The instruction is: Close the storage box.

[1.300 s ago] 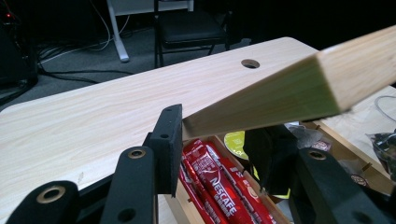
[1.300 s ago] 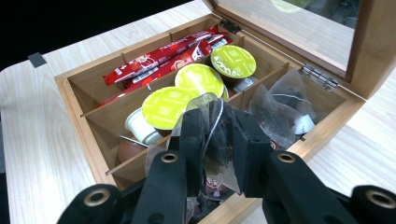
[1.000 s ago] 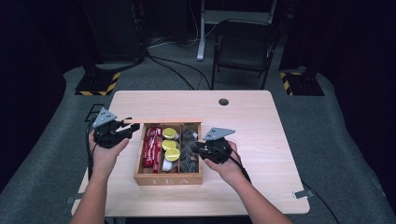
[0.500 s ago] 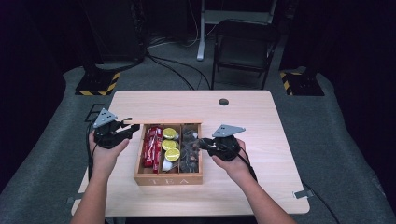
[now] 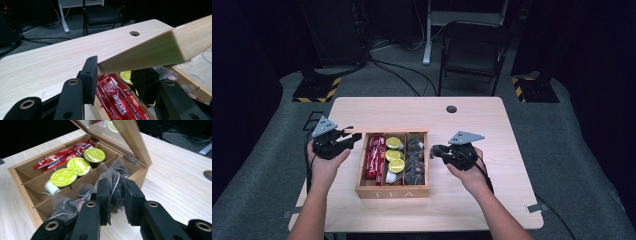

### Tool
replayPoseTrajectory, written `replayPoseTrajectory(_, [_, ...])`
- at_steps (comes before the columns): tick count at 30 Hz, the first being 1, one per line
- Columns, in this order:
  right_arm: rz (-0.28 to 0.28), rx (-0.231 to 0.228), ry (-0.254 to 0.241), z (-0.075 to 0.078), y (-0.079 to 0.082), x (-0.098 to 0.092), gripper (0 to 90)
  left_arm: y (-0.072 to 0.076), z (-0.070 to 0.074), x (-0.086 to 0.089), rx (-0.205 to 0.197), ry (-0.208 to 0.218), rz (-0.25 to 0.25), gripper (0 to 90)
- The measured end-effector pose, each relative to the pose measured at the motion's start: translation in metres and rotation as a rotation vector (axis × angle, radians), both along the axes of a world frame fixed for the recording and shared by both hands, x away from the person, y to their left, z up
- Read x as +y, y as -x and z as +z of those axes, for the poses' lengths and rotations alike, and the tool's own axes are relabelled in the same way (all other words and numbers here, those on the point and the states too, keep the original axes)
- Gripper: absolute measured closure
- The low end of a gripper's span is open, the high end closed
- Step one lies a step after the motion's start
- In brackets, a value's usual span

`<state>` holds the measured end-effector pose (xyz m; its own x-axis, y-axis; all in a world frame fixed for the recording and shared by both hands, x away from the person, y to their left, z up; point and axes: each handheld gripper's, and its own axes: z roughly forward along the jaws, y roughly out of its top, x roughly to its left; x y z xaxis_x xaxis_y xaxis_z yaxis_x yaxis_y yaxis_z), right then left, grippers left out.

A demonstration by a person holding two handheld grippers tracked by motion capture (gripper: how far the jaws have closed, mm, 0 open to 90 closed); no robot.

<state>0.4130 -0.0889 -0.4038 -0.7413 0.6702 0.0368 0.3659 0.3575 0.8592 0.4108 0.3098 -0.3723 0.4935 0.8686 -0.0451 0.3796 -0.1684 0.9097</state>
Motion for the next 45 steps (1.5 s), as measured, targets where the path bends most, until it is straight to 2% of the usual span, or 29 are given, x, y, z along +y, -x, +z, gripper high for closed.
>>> replayPoseTrajectory(15, [-0.091,0.001,-0.006,-0.004,-0.007,-0.033,75.5,0.000,0.000,0.000,-0.001,-0.003,-0.002,57.3])
replayPoseTrajectory(18, [-0.095,0.001,-0.008,-0.005,-0.008,-0.037,75.5,0.000,0.000,0.000,-0.001,-0.004,-0.002,57.3])
replayPoseTrajectory(32, [-0.135,-0.001,-0.004,-0.008,-0.005,-0.051,75.5,0.000,0.000,0.000,0.000,-0.005,-0.003,57.2])
replayPoseTrajectory(45, [-0.156,0.016,0.007,-0.021,-0.001,-0.057,75.4,0.000,-0.001,0.000,0.000,-0.008,0.000,57.2])
